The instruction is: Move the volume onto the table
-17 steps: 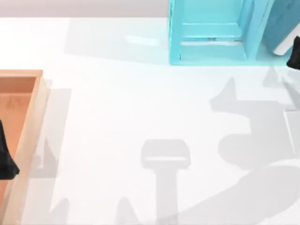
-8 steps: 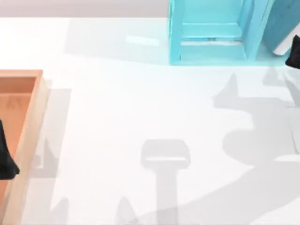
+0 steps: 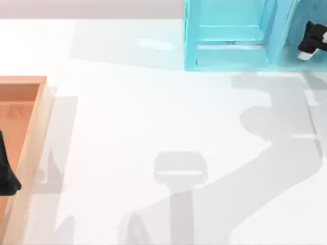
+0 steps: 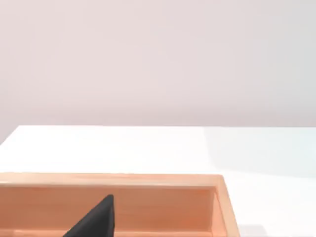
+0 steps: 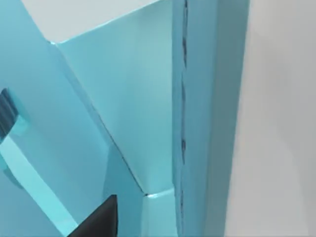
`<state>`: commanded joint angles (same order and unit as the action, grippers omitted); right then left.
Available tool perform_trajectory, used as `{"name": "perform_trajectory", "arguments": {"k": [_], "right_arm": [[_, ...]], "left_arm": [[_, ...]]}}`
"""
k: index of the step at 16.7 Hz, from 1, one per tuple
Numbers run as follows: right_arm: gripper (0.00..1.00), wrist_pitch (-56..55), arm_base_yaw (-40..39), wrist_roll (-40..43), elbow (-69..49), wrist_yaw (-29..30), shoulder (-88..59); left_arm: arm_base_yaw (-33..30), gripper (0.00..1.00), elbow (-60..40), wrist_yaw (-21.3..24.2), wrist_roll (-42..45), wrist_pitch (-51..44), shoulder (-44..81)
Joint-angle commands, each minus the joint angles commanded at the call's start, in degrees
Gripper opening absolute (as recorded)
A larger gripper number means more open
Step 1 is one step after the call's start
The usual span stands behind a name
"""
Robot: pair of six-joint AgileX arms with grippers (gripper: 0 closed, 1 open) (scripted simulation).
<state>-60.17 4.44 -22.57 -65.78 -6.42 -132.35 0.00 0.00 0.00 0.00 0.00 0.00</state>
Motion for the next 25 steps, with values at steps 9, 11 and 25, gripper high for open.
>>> {"name": "perform_trajectory", "arguments": {"k": [9,11,25], "right_arm": [[0.92,3.26,-0.44,0.01,-6.46,0.48,-3.33],[0.77,3.26,-0.44,0.01,-6.46,0.48,-3.33],[0.00,3.26,-0.44,0.01,-6.46,0.48,-3.33]], "left_arm": [[0.00,1.00,0.00,0.00,0.00,0.00,0.00],[0.00,1.00,0.00,0.00,0.00,0.00,0.00],[0.00,1.00,0.00,0.00,0.00,0.00,0.00]]}}
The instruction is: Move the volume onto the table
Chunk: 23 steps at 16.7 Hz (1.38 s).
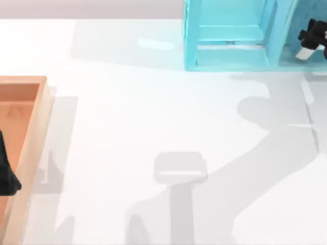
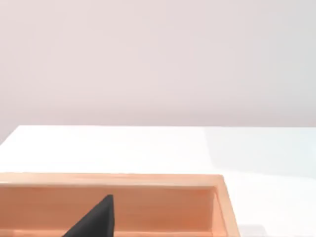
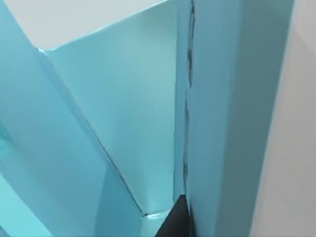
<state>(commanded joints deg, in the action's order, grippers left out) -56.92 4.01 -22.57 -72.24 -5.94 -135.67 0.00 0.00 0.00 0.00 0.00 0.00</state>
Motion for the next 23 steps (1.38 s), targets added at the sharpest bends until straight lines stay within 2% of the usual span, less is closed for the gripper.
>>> {"name": "perform_trajectory", "arguments": {"k": [6,10,23], "right_arm": [[0.00,0.12,-0.37,-0.35,0.43,-0.05,-0.29],[0.00,3.54,-0.05,-0.54,3.18,-0.19,5.67],[0.00,32.63,1.48,-0.15,26.73,-2.17,60.27]], "left_arm": [[0.00,1.00,0.00,0.00,0.00,0.00,0.00],[0.00,1.00,0.00,0.00,0.00,0.00,0.00],[0.00,1.00,0.00,0.00,0.00,0.00,0.00]]}}
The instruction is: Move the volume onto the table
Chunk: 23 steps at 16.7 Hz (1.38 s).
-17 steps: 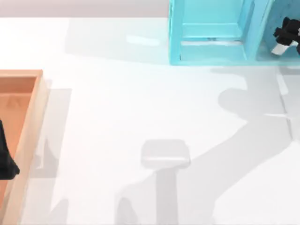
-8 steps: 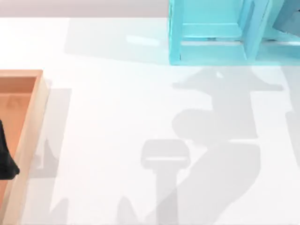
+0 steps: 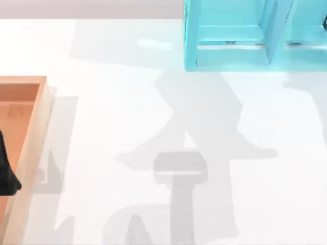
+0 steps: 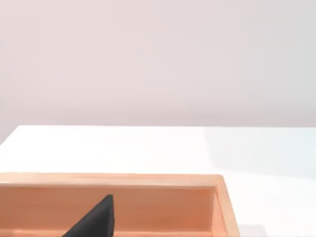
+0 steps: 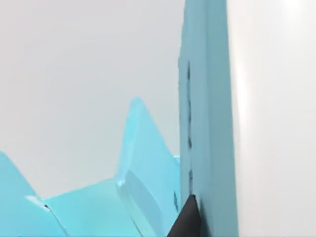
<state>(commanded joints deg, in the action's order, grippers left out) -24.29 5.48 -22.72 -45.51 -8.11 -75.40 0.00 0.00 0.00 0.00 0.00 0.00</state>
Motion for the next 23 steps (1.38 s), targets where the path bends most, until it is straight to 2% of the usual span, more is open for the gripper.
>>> {"name": "perform_trajectory", "arguments": {"k": [3,9,13,17,23], "right_arm": [[0.00,3.91,-0.07,-0.02,3.15,-0.56,5.65],[0.00,4.48,-0.13,-0.10,3.72,-0.58,6.07],[0.00,3.05,-4.87,5.76,1.72,3.42,3.17],[0.00,0.19,-17.22,20.69,-2.66,12.09,-4.02],[0.00,-4.21,-41.20,54.93,-10.07,28.96,-18.24]], "left_arm": [[0.00,1.00,0.00,0.00,0.00,0.00,0.00],[0.00,1.00,0.00,0.00,0.00,0.00,0.00],[0.00,1.00,0.00,0.00,0.00,0.00,0.00],[0.00,1.00,0.00,0.00,0.00,0.00,0.00],[0.00,1.00,0.00,0.00,0.00,0.00,0.00]]}}
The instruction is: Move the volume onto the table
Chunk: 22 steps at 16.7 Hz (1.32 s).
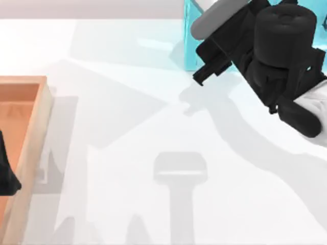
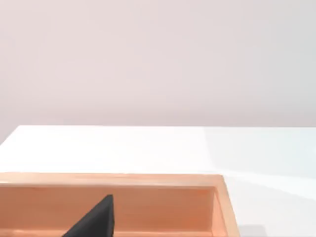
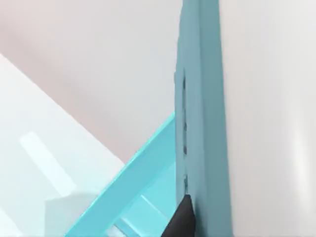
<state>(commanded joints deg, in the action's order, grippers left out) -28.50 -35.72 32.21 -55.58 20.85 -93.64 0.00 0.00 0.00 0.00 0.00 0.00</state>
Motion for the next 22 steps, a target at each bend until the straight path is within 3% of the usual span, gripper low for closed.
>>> {"name": "perform_trajectory", "arguments": {"k": [4,10,14,22], "right_arm": [[0.00,-1.80,-12.44,16.92,-3.64,11.06,-9.53],[0.00,-2.79,-24.86,31.90,-6.61,23.26,-20.04],[0.00,-3.09,-28.51,35.84,-7.67,27.20,-23.58],[0.00,-2.99,-28.84,35.69,-7.22,27.56,-23.70]], "left_arm": [[0.00,1.00,0.00,0.00,0.00,0.00,0.00],[0.00,1.00,0.00,0.00,0.00,0.00,0.00],[0.00,1.00,0.00,0.00,0.00,0.00,0.00],[0.00,1.00,0.00,0.00,0.00,0.00,0.00]]}}
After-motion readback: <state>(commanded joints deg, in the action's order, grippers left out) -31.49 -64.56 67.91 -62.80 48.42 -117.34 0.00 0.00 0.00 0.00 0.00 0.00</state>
